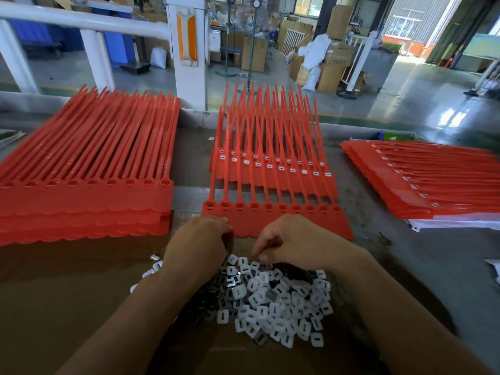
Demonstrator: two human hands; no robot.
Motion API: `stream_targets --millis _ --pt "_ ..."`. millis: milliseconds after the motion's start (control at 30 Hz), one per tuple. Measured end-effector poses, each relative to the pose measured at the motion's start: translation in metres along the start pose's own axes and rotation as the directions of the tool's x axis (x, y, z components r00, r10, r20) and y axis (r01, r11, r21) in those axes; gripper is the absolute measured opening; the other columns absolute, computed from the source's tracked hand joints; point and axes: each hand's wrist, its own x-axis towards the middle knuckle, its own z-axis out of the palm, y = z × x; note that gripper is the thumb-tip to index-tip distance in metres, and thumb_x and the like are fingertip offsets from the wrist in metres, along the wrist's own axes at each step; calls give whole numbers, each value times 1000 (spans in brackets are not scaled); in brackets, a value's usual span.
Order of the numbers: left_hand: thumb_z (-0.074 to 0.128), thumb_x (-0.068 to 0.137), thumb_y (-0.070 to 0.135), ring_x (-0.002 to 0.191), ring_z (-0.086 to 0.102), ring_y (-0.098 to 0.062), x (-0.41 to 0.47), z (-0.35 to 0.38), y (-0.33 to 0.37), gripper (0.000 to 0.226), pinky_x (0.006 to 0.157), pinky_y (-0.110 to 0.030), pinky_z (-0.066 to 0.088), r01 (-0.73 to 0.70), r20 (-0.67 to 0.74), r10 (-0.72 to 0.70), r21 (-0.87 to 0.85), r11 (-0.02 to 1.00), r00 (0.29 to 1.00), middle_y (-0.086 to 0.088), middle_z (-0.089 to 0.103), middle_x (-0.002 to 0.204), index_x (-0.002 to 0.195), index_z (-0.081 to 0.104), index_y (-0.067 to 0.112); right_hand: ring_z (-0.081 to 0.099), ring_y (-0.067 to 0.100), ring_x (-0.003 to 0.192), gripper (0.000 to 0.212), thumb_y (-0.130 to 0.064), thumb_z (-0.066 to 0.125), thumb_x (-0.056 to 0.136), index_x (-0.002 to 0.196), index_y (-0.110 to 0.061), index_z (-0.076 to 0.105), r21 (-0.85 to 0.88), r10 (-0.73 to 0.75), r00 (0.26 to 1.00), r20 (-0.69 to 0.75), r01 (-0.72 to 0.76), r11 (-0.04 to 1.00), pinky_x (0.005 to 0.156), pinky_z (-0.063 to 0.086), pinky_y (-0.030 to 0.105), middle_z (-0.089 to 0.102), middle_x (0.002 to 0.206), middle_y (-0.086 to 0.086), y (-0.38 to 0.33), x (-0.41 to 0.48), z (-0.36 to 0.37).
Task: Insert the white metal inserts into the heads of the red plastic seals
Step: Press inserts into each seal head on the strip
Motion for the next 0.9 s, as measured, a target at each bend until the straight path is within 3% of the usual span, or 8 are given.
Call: stream_targets --millis 100,233,400,533,600,700,900 --pt "41 85 3 126 42 -8 0 0 -1 47 103 -25 32 -4 -3 4 -5 1000 1000 11 47 138 125 56 24 58 -5 82 13 -20 65 85 95 -25 71 -23 -14 999 -29 13 1000 76 46 10 61 82 -21 -5 3 2" --pt "43 86 7 122 47 -11 0 -1 -1 42 100 -27 36 -21 -2 21 -2 1000 1000 7 51 134 120 60 25 50 -9 70 20 -27 66 84 102 -18 68 -94 -91 994 -54 86 992 62 39 5 52 77 -22 -21 8 15" --pt "43 83 3 119 50 -13 0 -2 -1 42 98 -27 39 -34 16 34 -6 999 999 4 55 131 113 65 24 58 17 96 23 -22 66 83 103 -11 65 -152 -107 993 -57 97 984 83 49 33 63 104 3 -30 12 25" --pt "43 83 2 119 50 -12 0 -2 -2 44 99 -26 39 -45 6 45 -12 999 999 5 55 131 112 65 26 60 14 90 12 -18 67 81 92 -12 65 -97 -91 994 -53 85 992 80 49 29 64 97 -1 -29 10 22" --pt "43 82 3 120 49 -12 -1 -2 -2 44 99 -27 38 -41 -1 41 -14 999 999 5 54 131 114 64 26 58 10 83 7 -19 68 81 85 -15 64 -76 -78 995 -63 73 994 71 47 22 62 88 -5 -27 10 22" --pt "43 83 3 121 49 -13 -2 -2 -1 44 100 -28 38 -39 -9 39 -15 999 999 5 54 132 116 63 25 54 5 73 13 -19 66 82 75 -22 56 -38 -60 996 -72 58 998 64 43 16 56 78 -11 -25 10 20" --pt "44 83 2 123 47 -10 0 0 -3 46 101 -26 36 -44 -17 44 -17 999 999 7 51 134 119 61 25 54 4 81 5 -14 63 85 89 -16 66 -32 -59 996 -64 57 998 71 44 14 56 82 -14 -23 9 17"
